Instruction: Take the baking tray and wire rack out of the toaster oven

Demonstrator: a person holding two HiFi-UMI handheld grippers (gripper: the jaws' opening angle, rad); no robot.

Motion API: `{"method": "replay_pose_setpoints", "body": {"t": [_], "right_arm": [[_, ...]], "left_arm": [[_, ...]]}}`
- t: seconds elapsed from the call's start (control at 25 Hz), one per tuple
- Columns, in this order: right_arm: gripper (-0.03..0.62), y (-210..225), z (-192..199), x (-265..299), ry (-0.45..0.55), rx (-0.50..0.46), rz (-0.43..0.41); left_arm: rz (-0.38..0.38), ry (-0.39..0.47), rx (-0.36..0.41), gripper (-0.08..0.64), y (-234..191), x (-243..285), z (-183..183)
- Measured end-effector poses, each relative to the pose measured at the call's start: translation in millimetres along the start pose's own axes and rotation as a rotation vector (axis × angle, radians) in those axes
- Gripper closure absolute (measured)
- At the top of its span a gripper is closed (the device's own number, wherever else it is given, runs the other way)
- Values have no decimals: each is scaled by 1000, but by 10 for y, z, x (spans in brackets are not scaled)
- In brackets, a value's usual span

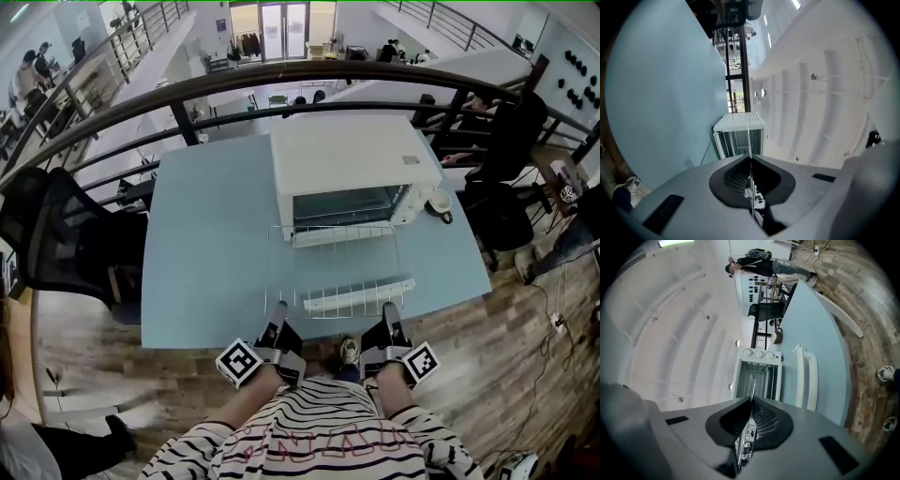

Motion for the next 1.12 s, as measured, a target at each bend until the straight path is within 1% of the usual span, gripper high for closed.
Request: {"method": "replay_pose_setpoints", "body": {"t": [0.2,0.44,0.64,0.88,1.0,1.12], "right_arm": [[557,28,564,-53,-123,13,9],[557,99,1226,-31,-264,37,24],[557,174,1710,84,-374,42,40],[557,286,2232,359,-482,69,68],[557,371,2448,548,-505,95,78],[555,473,2599,781,-528,83,91]], "left_arm": [[-25,49,-9,538,-172,-438,-380],[-72,134,14,538,-458,-902,-846],[-108,180,-3,538,-655,-1159,-1238],[-146,242,12,537,-855,-1282,-1750],[-147,262,24,537,-926,-1245,-1990],[-152,268,34,537,-992,-1114,-2230]]}}
Point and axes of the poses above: the fingertips, and each gripper's own axes: x forward along the fingers, y to its right, z out of its underside, the point moved 2 cm from there along -x, backward along the fingers, and after that the axes turned 13 degrees about -z, right-handed, at the moved point
